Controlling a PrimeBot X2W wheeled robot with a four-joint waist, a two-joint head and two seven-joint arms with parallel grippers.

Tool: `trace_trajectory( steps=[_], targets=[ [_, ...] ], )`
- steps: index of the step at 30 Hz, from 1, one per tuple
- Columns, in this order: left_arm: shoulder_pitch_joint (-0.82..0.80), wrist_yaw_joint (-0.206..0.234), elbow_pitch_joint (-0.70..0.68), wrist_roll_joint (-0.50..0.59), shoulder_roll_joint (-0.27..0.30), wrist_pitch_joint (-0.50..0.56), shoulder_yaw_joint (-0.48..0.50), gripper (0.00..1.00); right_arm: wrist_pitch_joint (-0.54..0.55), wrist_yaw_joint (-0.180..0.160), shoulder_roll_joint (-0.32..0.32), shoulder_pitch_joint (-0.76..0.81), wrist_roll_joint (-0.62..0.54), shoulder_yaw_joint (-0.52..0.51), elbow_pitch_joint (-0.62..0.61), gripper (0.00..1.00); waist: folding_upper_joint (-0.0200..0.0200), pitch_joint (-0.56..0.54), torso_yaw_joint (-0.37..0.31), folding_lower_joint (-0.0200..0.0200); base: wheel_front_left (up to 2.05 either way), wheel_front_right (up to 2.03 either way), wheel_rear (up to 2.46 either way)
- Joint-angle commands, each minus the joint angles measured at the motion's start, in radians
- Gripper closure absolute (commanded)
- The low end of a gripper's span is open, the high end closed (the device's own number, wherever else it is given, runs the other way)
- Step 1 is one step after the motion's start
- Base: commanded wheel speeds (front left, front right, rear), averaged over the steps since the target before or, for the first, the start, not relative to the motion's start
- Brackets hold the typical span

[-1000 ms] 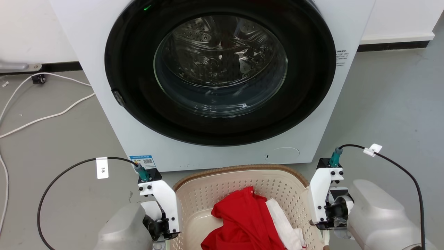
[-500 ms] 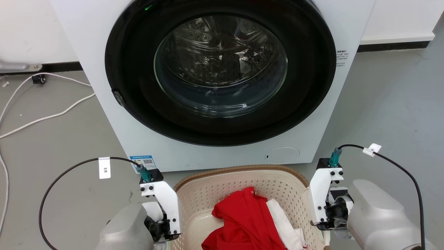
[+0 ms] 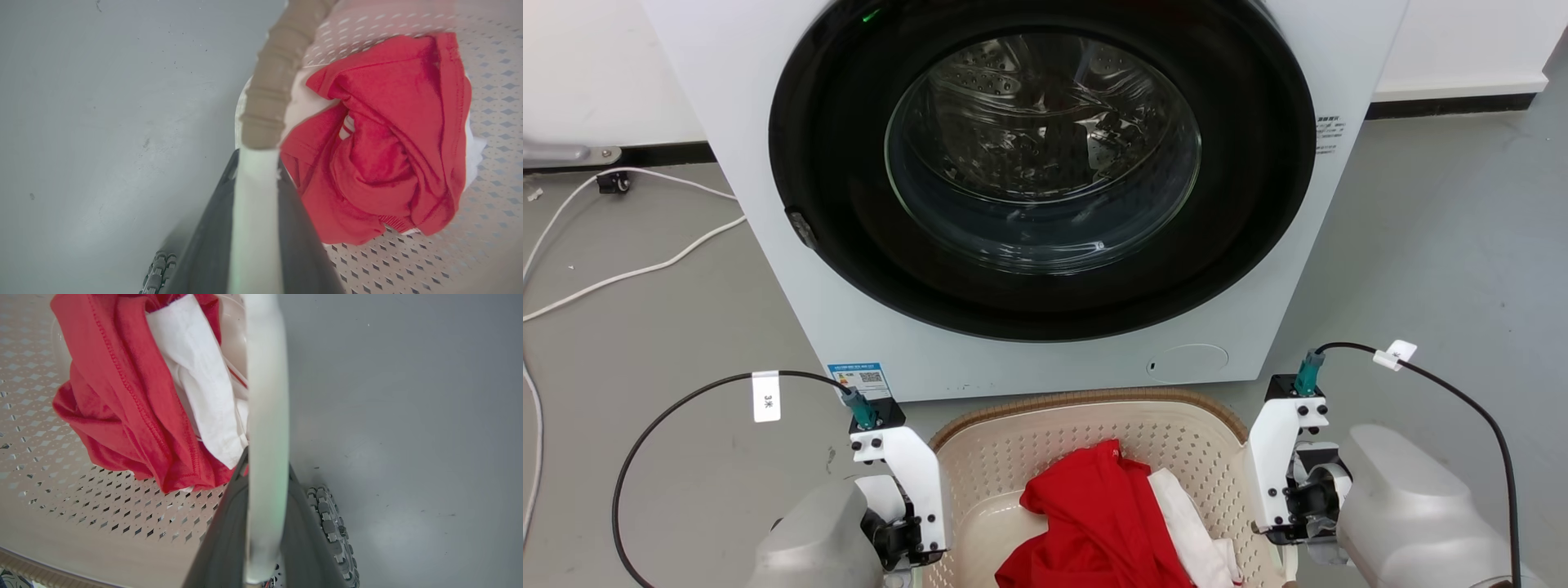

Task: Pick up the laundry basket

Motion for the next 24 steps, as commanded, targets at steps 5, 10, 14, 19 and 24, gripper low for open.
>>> trace_trajectory(
  steps=[5, 10, 14, 19, 24],
  targets=[
    [0.006, -0.011, -0.007, -0.011, -0.013, -0.008, -0.007, 1.00, 0.001, 0.003, 0.022, 0.000, -0.007, -0.004, -0.006, 1.00, 0.0000, 0.002, 0.001, 0.0000, 0.00, 0.00, 0.00],
    [0.006, -0.011, -0.007, -0.015, -0.015, -0.010, -0.011, 1.00, 0.003, 0.003, 0.022, 0.002, -0.008, -0.007, -0.006, 1.00, 0.0000, 0.002, 0.002, 0.0000, 0.00, 0.00, 0.00],
    [0.007, -0.011, -0.007, -0.020, -0.013, -0.017, -0.016, 1.00, 0.003, 0.003, 0.024, 0.006, -0.010, -0.011, -0.006, 1.00, 0.0000, 0.003, 0.001, 0.0000, 0.00, 0.00, 0.00],
    [0.005, -0.011, -0.006, -0.025, -0.011, -0.017, -0.020, 1.00, 0.006, 0.003, 0.025, 0.009, -0.014, -0.015, -0.006, 1.00, 0.0000, 0.004, -0.001, 0.0000, 0.00, 0.00, 0.00],
    [0.005, -0.011, -0.006, -0.031, -0.010, -0.019, -0.025, 1.00, 0.004, 0.003, 0.026, 0.009, -0.016, -0.019, -0.006, 1.00, 0.0000, 0.006, -0.001, 0.0000, 0.00, 0.00, 0.00]
  ],
)
